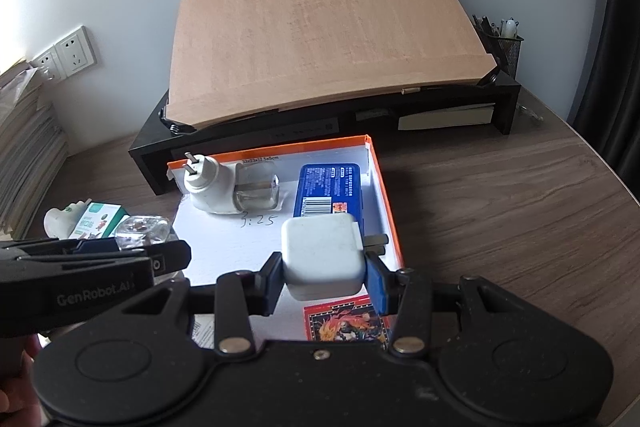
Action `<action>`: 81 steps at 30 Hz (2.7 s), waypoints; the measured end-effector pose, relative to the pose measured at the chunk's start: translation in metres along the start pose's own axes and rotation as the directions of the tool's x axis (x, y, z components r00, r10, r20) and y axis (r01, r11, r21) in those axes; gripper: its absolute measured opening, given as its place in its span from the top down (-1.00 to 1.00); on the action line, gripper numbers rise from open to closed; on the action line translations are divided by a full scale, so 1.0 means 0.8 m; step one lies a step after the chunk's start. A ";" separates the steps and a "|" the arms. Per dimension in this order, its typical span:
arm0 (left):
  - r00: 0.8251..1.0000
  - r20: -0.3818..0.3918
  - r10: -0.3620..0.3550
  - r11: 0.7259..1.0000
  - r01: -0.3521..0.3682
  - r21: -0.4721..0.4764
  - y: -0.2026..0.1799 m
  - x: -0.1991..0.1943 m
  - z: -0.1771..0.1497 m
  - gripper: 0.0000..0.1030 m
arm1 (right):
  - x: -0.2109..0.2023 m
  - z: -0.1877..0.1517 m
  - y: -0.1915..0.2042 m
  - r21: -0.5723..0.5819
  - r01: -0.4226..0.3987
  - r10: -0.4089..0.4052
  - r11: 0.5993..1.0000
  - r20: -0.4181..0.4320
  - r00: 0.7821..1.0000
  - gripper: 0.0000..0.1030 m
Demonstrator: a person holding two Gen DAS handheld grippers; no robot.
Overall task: Organize rigid objects
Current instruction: 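Carry the glass bottle and white charger cube over the tray with both grippers, then lower the bottle and charger cube into the tray and open both grippers, then grasp the white air freshener with the left gripper while the right gripper grasps the green bandage box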
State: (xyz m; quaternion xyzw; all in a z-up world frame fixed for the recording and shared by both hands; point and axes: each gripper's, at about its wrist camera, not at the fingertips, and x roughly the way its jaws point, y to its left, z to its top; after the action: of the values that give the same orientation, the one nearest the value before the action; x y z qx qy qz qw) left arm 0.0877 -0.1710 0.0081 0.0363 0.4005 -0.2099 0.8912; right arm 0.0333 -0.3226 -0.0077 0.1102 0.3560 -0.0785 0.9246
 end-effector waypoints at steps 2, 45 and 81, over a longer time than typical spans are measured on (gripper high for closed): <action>1.000 -0.002 -0.002 1.000 0.002 -0.001 0.001 0.002 0.000 0.03 | 0.003 0.001 0.000 0.002 0.001 -0.001 1.000 -0.001 1.000 -0.02; 0.997 -0.015 -0.075 0.997 0.076 0.034 -0.022 0.032 0.036 -0.16 | -0.026 0.007 -0.013 0.055 0.084 -0.089 0.995 0.087 0.992 -0.32; 0.984 -0.007 0.176 0.961 -0.174 -0.215 0.122 -0.064 -0.038 -0.56 | -0.033 -0.020 0.114 -0.119 -0.135 0.140 0.984 0.031 0.990 -0.56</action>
State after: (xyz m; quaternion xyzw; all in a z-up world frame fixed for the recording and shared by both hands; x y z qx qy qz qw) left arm 0.0753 -0.0575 0.0145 -0.0261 0.4106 -0.0861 0.9074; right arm 0.0237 -0.2287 0.0118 0.0786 0.3332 0.0044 0.9395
